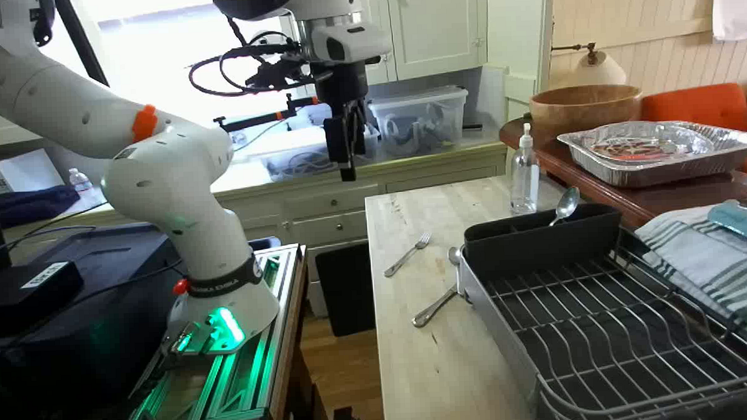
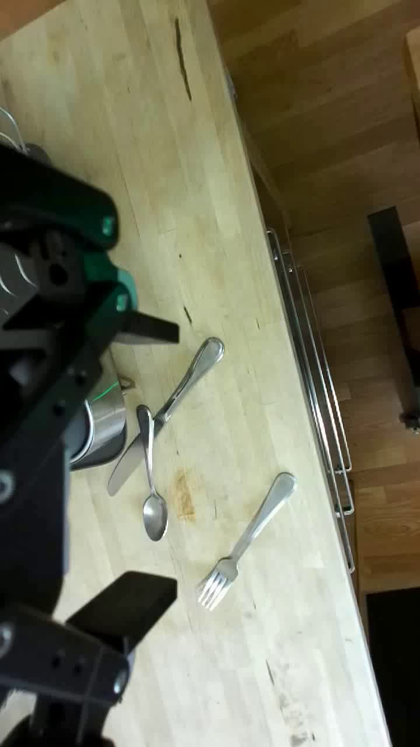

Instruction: Pick up the silver spoon from the counter and put it on the dishrack.

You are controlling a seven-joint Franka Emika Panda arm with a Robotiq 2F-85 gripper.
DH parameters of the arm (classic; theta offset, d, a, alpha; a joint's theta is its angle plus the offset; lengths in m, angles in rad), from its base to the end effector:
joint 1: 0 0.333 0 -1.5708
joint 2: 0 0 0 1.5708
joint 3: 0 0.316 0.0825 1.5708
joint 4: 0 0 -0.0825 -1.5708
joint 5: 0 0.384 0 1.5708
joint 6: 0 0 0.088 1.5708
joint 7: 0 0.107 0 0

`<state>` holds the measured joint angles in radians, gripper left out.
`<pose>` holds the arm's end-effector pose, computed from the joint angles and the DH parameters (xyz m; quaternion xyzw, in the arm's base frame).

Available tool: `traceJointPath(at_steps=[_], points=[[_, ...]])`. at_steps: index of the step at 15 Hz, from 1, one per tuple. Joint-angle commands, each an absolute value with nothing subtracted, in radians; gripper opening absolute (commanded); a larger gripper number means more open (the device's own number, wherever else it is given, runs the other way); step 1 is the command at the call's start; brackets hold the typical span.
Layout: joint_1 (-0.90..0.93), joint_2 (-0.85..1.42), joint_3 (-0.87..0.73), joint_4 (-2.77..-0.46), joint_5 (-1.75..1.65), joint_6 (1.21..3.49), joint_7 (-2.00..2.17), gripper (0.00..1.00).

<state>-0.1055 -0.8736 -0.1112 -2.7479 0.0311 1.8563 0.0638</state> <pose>0.2824 -0.0585 0.4535 -0.9906 0.1240 0.0074 0.0579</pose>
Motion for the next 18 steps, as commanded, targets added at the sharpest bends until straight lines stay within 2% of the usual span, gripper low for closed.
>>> traceJointPath(at_steps=[1,6,10,18], points=[[-0.116,-0.872,-0.103,-2.746,0.038,1.854,0.057,1.00],[-0.116,-0.872,-0.103,-2.746,0.038,1.854,0.057,1.00],[-0.145,-0.790,-0.011,-2.746,0.069,2.020,0.277,1.00],[-0.163,-0.627,0.124,-2.747,0.182,2.202,0.689,1.00]])
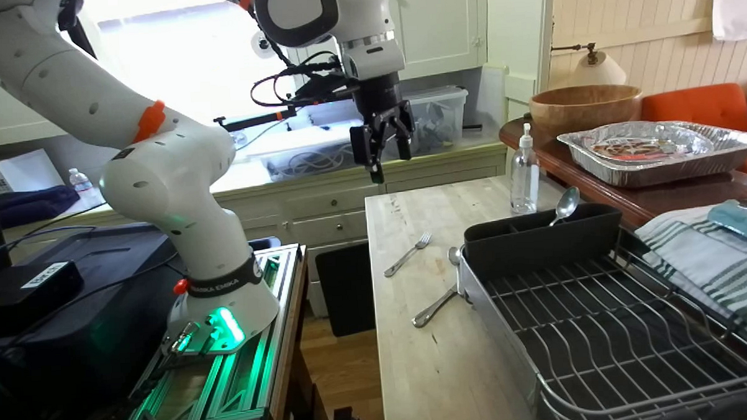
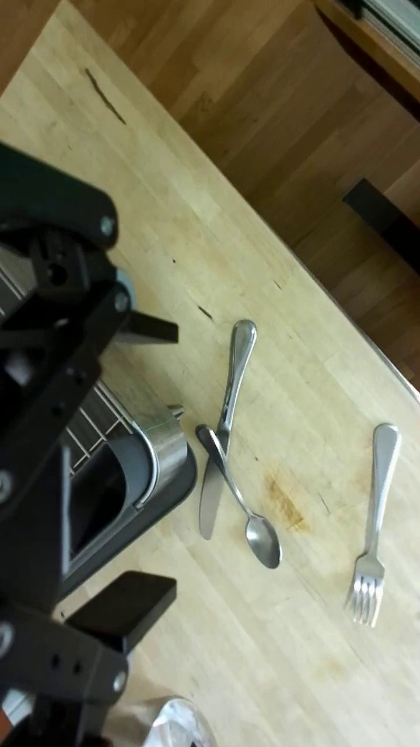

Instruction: Pick up the silver spoon from the counter and put it on the dishrack.

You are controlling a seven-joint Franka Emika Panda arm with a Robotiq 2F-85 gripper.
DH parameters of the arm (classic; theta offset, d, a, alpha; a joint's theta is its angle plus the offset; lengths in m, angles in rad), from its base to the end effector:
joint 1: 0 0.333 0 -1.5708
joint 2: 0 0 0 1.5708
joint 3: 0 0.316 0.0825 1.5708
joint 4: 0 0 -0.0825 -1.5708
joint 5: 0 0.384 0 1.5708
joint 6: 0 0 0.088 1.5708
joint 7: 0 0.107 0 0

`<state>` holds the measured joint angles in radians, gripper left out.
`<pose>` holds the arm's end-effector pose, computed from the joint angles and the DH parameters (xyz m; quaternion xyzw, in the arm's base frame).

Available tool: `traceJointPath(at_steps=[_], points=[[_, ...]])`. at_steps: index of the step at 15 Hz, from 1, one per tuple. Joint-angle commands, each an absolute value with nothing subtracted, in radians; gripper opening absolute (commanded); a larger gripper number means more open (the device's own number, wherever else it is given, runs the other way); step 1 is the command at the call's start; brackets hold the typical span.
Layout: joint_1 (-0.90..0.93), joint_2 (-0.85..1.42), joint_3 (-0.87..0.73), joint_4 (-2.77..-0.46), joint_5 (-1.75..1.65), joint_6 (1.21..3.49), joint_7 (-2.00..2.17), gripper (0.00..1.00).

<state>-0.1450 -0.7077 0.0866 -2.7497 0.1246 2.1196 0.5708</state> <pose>0.3330 -0.0155 0.4253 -0.9368 0.3466 -0.0311 0.0349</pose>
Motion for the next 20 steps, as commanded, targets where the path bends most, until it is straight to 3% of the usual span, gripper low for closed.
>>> traceJointPath(at_steps=[1,4,5,11,20], points=[[-0.163,-0.608,0.133,-2.748,0.185,2.233,0.728,1.00],[-0.140,-0.513,0.132,-2.750,0.209,2.360,0.802,1.00],[-0.141,-0.586,0.119,-2.751,0.161,2.289,0.766,1.00],[-0.144,-0.505,0.124,-2.744,0.168,2.344,0.819,1.00],[-0.133,-0.263,0.131,-2.734,0.185,2.516,1.080,1.00]])
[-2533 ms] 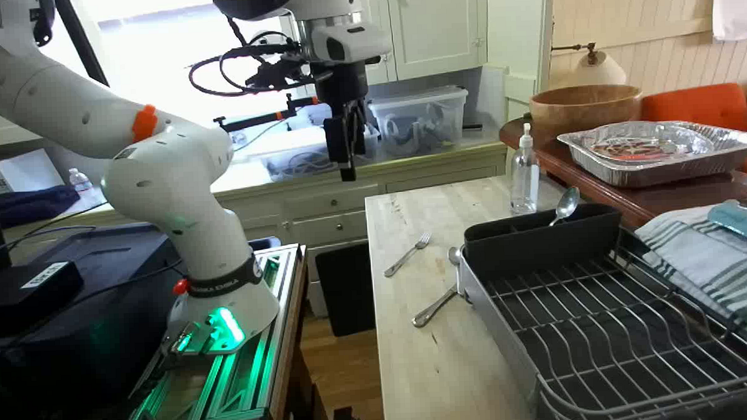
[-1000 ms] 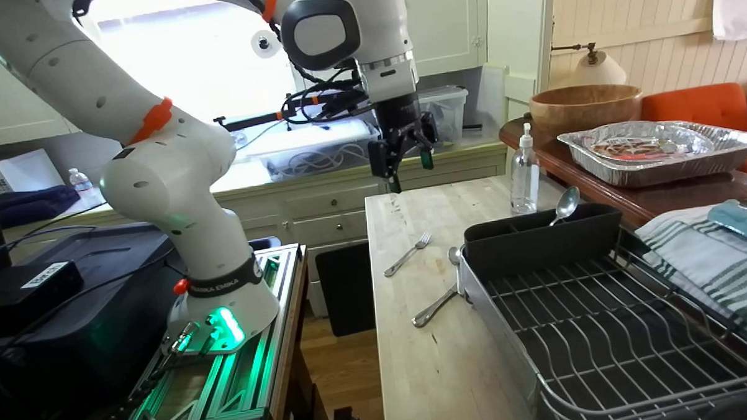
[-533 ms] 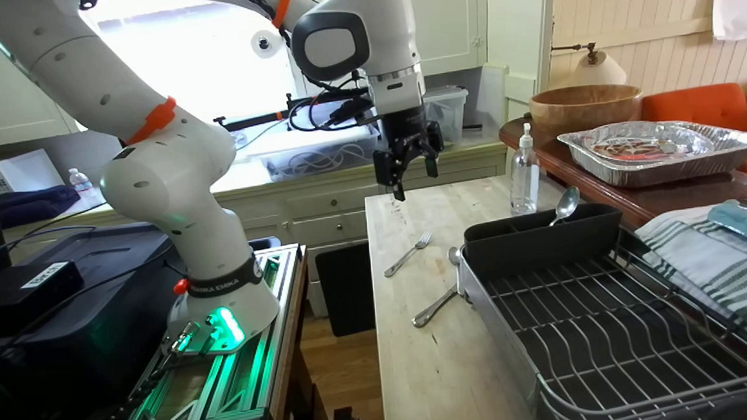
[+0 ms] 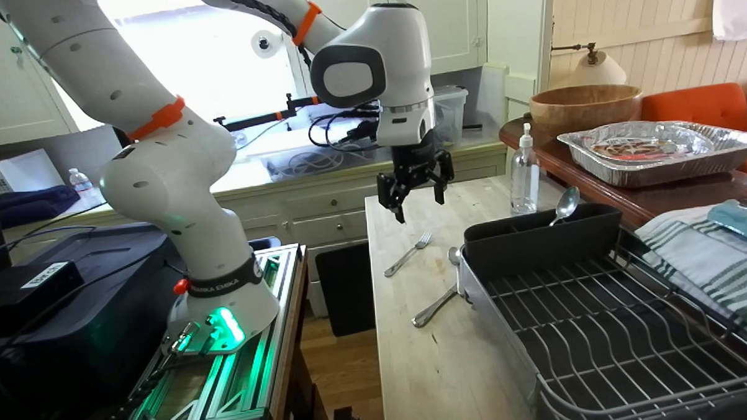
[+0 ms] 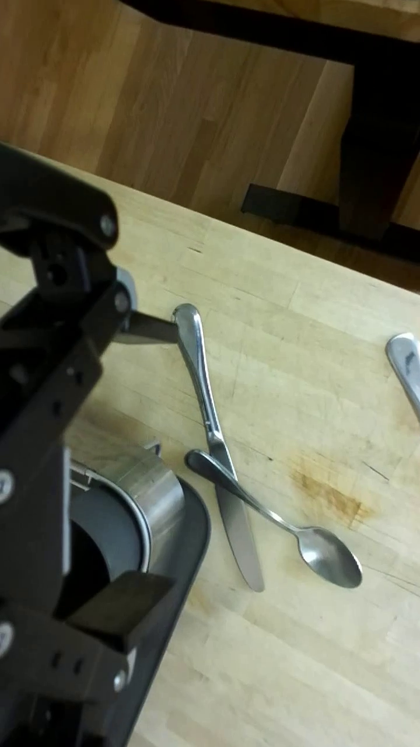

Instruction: Pick up the silver spoon from the counter and put it on the dishrack.

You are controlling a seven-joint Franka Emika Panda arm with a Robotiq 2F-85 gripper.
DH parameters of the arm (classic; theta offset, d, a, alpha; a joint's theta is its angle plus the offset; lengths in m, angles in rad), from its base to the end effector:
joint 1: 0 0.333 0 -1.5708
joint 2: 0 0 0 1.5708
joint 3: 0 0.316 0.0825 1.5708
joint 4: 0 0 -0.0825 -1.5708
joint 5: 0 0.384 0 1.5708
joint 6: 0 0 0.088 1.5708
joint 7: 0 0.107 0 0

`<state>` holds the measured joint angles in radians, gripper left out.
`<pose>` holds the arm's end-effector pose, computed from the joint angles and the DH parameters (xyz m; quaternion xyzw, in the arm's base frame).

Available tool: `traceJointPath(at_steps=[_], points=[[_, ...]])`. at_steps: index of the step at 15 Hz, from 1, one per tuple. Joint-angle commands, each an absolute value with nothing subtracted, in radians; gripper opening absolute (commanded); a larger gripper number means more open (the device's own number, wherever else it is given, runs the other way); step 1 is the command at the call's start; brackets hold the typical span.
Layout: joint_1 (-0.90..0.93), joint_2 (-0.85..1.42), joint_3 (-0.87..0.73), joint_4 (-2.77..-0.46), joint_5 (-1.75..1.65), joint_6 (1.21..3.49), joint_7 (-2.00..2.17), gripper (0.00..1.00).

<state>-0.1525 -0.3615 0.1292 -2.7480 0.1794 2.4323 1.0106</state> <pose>0.3813 -0.0116 0.3308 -0.8316 0.5537 -0.0028 0.0435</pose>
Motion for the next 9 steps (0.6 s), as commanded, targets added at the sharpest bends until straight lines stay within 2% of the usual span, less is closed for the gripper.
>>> traceJointPath(at_steps=[1,9], points=[[-0.126,-0.236,0.131,-2.734,0.186,2.550,1.094,1.00],[-0.057,-0.031,0.119,-2.736,0.184,2.895,1.173,1.00]])
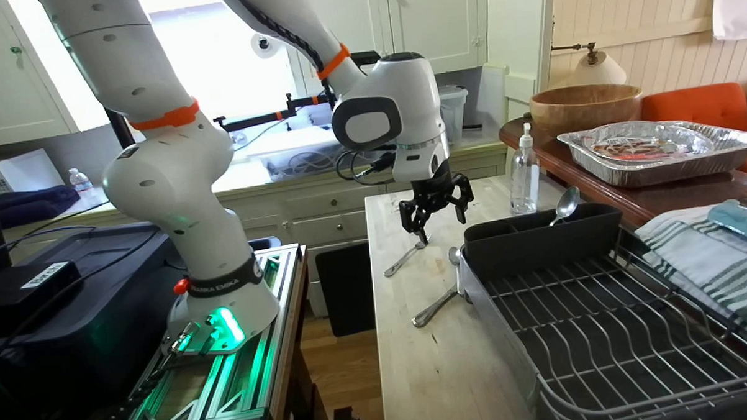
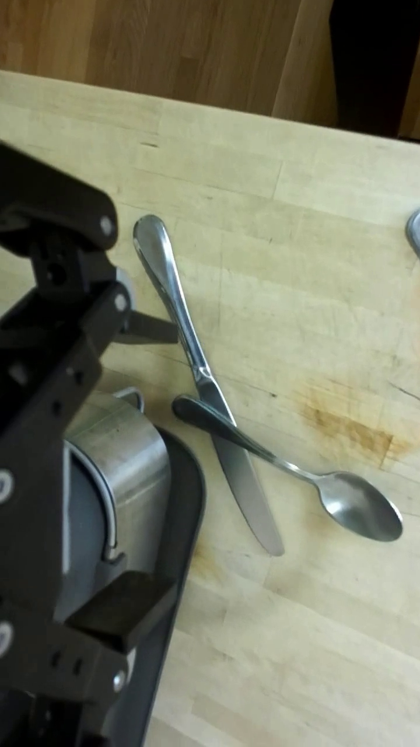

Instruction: Pick up the silver spoon from the counter and put it on the dishrack.

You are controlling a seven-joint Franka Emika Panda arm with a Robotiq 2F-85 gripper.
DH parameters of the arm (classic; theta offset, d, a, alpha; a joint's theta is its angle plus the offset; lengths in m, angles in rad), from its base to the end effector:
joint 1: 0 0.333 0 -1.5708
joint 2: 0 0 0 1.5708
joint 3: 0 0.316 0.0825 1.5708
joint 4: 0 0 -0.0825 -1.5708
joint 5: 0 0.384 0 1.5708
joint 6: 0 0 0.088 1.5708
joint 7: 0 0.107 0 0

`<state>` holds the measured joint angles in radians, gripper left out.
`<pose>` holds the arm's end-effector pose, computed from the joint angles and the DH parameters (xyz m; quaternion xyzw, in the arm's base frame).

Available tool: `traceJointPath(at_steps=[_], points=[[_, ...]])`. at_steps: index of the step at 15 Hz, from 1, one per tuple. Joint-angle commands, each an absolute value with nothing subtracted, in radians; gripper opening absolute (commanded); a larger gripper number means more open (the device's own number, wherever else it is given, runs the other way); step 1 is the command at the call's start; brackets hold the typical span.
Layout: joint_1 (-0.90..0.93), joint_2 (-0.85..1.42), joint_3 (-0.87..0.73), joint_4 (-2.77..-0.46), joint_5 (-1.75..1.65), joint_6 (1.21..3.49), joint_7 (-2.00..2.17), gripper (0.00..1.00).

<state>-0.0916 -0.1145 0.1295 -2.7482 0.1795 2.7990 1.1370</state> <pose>0.4084 0.0058 0.2693 -0.8041 0.5880 -0.0522 0.0703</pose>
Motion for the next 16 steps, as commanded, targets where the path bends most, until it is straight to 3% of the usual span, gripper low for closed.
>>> traceJointPath(at_steps=[1,14,16], points=[[-0.048,-0.008,0.117,-2.734,0.183,2.917,1.175,1.00],[0.011,0.290,0.135,-2.601,0.338,3.072,1.031,1.00],[0.005,0.322,0.139,-2.577,0.360,3.069,1.007,0.96]])
